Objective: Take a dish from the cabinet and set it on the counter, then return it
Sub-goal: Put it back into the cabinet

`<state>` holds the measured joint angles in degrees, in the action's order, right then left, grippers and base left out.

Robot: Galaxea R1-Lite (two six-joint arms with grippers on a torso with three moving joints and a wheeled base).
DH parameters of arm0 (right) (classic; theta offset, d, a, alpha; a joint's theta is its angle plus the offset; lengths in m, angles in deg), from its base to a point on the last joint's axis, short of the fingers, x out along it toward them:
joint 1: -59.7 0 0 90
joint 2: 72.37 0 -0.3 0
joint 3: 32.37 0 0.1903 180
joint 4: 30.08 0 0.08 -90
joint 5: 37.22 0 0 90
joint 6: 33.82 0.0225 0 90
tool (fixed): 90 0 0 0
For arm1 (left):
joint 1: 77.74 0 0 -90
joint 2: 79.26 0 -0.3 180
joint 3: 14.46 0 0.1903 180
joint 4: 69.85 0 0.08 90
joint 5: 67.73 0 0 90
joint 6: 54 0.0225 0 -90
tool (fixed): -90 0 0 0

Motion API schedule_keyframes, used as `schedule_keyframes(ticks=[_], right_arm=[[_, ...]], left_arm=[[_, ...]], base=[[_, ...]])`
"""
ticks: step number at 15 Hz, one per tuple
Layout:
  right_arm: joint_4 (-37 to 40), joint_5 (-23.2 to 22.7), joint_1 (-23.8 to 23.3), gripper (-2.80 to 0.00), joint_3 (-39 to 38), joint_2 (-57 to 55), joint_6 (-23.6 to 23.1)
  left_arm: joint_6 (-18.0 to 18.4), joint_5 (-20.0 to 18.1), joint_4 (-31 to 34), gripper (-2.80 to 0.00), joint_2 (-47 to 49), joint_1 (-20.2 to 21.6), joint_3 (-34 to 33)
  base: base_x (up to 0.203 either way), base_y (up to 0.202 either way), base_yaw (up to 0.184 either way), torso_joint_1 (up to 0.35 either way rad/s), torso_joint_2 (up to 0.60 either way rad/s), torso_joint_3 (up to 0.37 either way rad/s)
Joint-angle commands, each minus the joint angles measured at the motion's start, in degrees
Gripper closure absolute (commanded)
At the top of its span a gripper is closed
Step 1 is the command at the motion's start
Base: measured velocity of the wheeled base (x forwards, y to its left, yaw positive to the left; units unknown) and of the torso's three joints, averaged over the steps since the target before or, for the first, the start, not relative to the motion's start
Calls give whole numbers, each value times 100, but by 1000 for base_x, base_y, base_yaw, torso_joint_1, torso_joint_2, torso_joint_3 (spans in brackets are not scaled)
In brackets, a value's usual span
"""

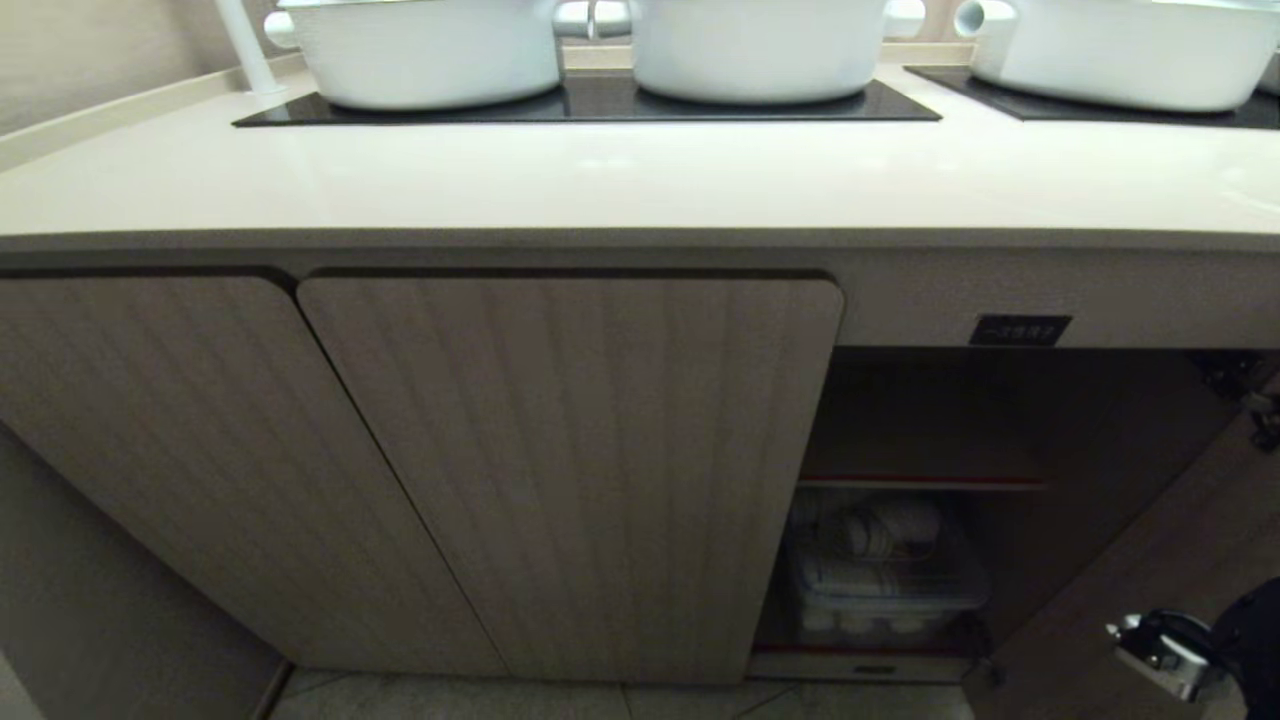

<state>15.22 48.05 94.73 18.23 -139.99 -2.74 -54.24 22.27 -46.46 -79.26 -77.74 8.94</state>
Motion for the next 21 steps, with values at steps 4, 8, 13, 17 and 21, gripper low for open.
schedule_keyframes(ticks=[4,8,13,17,21], right_arm=[[-13,-2,3,0,28,-33,20],[-5,-2,-6,0,10,-33,20],[13,-2,-6,0,-8,-24,20],[-5,8,-6,0,-43,-24,20],[-13,34,-2,0,-43,-33,20]], left_arm=[[-3,0,-7,0,0,0,1],[-3,0,-2,0,0,0,-1],[-3,0,-7,0,0,0,-3],[-3,0,-6,0,0,0,4],[-3,0,-2,0,0,0,6]], base=[[0,0,0,-141,458,314],[0,0,0,-97,443,334],[0,0,0,-25,128,107],[0,0,0,0,0,0],[0,0,0,0,0,0]])
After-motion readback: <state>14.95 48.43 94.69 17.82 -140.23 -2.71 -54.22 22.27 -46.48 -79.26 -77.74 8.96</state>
